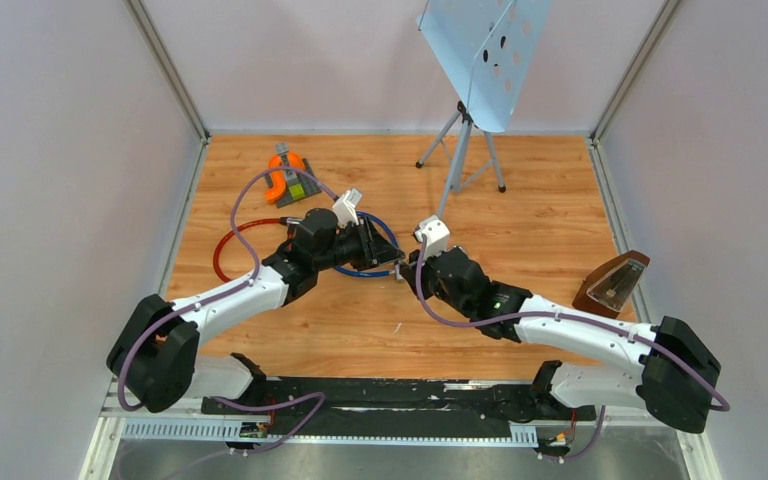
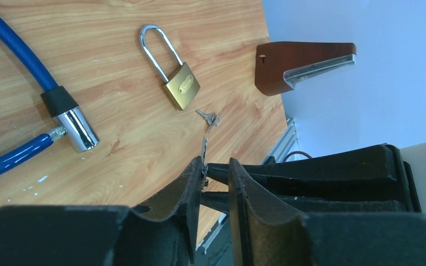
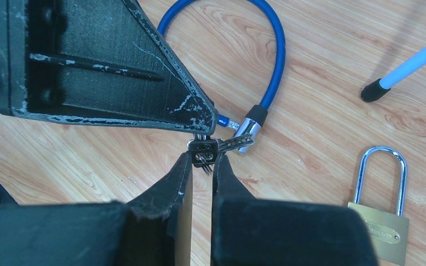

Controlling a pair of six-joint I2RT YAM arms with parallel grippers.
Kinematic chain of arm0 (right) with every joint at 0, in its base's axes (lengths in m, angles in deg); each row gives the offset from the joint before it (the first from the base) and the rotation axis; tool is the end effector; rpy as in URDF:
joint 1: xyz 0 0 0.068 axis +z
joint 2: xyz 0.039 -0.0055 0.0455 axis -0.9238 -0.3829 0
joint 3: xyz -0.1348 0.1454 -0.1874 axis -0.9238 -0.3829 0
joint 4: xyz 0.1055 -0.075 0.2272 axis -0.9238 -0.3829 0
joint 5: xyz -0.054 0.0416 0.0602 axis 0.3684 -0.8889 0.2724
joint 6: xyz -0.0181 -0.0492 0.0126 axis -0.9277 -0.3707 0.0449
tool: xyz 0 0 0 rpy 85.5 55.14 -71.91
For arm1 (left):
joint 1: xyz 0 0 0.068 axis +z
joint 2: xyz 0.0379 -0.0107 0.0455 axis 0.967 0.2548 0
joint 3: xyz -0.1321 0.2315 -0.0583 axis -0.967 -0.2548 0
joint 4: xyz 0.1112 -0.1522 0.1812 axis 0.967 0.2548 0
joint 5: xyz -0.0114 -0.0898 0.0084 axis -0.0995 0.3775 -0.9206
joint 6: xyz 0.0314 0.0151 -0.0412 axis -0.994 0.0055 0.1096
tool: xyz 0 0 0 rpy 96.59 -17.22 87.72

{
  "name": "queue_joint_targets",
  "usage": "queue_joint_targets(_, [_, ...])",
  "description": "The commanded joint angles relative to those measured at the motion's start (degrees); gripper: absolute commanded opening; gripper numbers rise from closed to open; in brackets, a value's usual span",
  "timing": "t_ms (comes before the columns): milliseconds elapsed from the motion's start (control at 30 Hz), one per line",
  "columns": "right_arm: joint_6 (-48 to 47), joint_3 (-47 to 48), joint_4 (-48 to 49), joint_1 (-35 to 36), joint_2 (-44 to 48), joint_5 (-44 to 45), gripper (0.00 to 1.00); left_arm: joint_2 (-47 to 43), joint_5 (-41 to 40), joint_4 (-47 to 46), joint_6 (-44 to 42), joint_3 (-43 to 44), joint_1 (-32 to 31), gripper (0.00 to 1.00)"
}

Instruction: Unlock with the key

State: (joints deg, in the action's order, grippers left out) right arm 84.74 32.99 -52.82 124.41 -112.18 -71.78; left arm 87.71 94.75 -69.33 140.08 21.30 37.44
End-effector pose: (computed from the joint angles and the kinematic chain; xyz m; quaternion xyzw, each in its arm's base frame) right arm 0.1487 0.2105 0.2435 -0.2434 0.8084 0.2089 0.4936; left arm 0.2201 -0.1869 0.2434 -0.0162 0.8122 -0.5111 0.2807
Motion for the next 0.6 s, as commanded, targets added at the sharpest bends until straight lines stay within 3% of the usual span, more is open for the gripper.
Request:
queue_joint_targets(0, [1.09, -0.36, 3.35, -0.15, 1.74, -0.83, 0.00, 0.31, -1.46, -2.00, -1.83, 2.18, -0.51, 0.28])
queue_joint_targets(167, [1.29, -0.43, 3.57, -0.15, 2.06, -1.38, 0.02, -0.17, -1.99, -1.61, -2.73, 2.26, -0.52, 0.01])
queue_joint_targets(300, [1.41, -0.37, 3.56, -0.17, 3.25, -2.24, 0.21, -2.24, -4.94, 2.09, -8.60, 4.44, -0.52, 0.00])
queue_joint_targets(400, [1.54, -0.67, 3.58, -1.53, 6.12, -4.12, 0.32, -3.80, -7.73, 6.96, -19.02, 8.03, -0.54, 0.00])
queue_joint_targets(567, [3.35, -0.53, 4.38, -10.03, 12.88, -17.75, 0.50, -5.34, -10.80, 13.67, -33.61, 16.55, -0.52, 0.00])
